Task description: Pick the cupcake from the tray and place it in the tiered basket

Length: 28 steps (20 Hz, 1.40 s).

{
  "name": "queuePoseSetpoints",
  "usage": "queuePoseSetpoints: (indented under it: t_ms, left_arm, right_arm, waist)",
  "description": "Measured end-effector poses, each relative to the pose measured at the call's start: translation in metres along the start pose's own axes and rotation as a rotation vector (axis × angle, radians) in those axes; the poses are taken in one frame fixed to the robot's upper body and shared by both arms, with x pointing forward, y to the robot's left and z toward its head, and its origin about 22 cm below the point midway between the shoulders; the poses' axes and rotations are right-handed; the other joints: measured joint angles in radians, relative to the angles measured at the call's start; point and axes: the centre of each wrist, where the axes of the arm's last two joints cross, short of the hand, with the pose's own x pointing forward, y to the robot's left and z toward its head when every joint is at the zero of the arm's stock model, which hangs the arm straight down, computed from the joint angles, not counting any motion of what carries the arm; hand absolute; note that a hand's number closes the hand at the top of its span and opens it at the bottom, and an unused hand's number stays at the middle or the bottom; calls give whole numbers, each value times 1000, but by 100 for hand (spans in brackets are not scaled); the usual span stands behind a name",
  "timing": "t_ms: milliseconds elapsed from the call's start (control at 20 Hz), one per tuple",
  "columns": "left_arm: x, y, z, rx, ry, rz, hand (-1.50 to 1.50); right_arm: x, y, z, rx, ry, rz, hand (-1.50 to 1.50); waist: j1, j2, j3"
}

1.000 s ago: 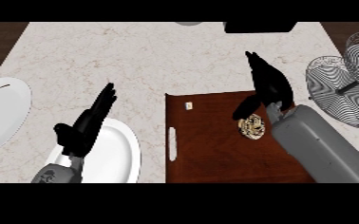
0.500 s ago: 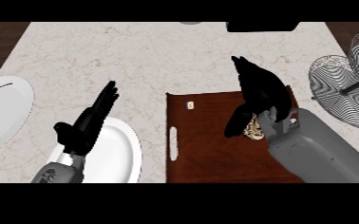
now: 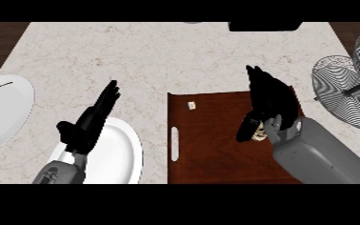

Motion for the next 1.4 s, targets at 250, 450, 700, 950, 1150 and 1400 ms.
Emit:
queuePoseSetpoints:
  t_ms: [250, 450, 700, 950, 1150, 1400]
  left_arm:
    - [0, 0, -4, 0, -8, 0, 0]
    - [-1, -4, -3, -4, -8, 4, 0]
    - [3, -1, -3, -11, -9, 1, 0]
    - [1, -6, 1, -14, -8, 2, 0]
    - [3, -9, 0, -18, -11, -2, 0]
    - [0, -7, -2, -15, -11, 2, 0]
  right_arm:
    - [-6, 21, -3, 38, 36, 3, -150]
    - [-17, 28, -3, 36, 50, -4, -150]
    - [-27, 43, -11, 48, 104, -5, -150]
    - [-36, 57, -11, 64, 137, -16, -150]
    - [-47, 62, -17, 74, 159, -26, -150]
    - [-53, 68, -24, 80, 177, -37, -150]
  waist:
    - [6, 3, 1]
    - [9, 4, 2]
    - [13, 4, 2]
    - [14, 5, 2]
    - [16, 5, 2]
    - [17, 7, 2]
